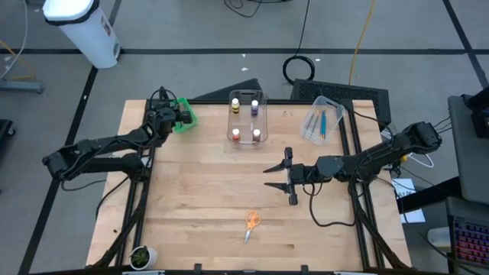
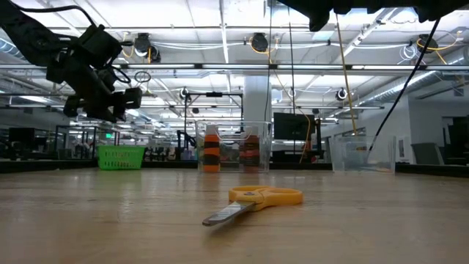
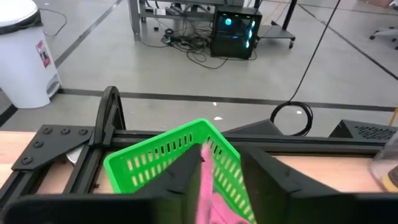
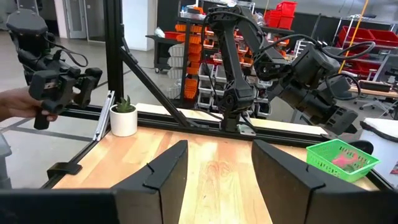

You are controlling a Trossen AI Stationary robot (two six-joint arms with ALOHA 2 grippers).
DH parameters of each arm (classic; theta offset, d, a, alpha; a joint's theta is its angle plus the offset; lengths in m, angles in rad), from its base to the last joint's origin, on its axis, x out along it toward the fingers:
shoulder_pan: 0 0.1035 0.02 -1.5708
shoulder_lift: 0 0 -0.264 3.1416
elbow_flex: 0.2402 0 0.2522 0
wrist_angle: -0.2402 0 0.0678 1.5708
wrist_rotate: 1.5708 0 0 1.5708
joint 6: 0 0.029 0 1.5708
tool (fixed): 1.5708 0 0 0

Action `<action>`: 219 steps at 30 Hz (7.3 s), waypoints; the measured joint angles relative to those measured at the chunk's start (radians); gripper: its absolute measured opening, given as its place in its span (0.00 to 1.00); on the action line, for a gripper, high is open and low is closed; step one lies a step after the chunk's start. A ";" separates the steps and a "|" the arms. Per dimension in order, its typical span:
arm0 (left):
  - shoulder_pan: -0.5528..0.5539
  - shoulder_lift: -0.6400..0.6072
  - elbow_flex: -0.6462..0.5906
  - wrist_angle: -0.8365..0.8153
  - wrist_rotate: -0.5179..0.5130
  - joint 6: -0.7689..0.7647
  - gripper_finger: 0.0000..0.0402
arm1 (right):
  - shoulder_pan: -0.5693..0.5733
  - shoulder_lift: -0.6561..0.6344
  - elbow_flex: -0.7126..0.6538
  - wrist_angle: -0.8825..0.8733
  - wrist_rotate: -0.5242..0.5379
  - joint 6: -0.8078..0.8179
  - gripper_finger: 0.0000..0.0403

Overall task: Pick & Place Paint Supplies
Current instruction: Put the pink scissor into the green bin, then put the orange scissor into the green bin

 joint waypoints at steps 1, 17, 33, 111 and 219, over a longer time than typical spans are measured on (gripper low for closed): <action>0.000 0.000 0.000 0.000 -0.002 0.001 0.31 | 0.000 0.000 0.000 0.000 0.000 0.000 0.42; -0.069 -0.071 0.000 0.214 0.609 0.112 0.62 | 0.001 0.000 0.000 -0.028 0.000 0.004 0.42; -0.281 -0.073 0.001 0.285 0.759 0.108 0.62 | 0.039 0.413 0.235 -0.424 -0.096 0.077 0.42; -0.434 -0.072 0.001 0.278 0.695 0.164 0.62 | -0.043 0.568 0.361 -0.620 -0.127 -0.102 0.24; -0.694 0.356 0.293 0.403 0.533 0.332 0.02 | -0.023 0.233 0.133 -0.035 0.705 -0.461 0.08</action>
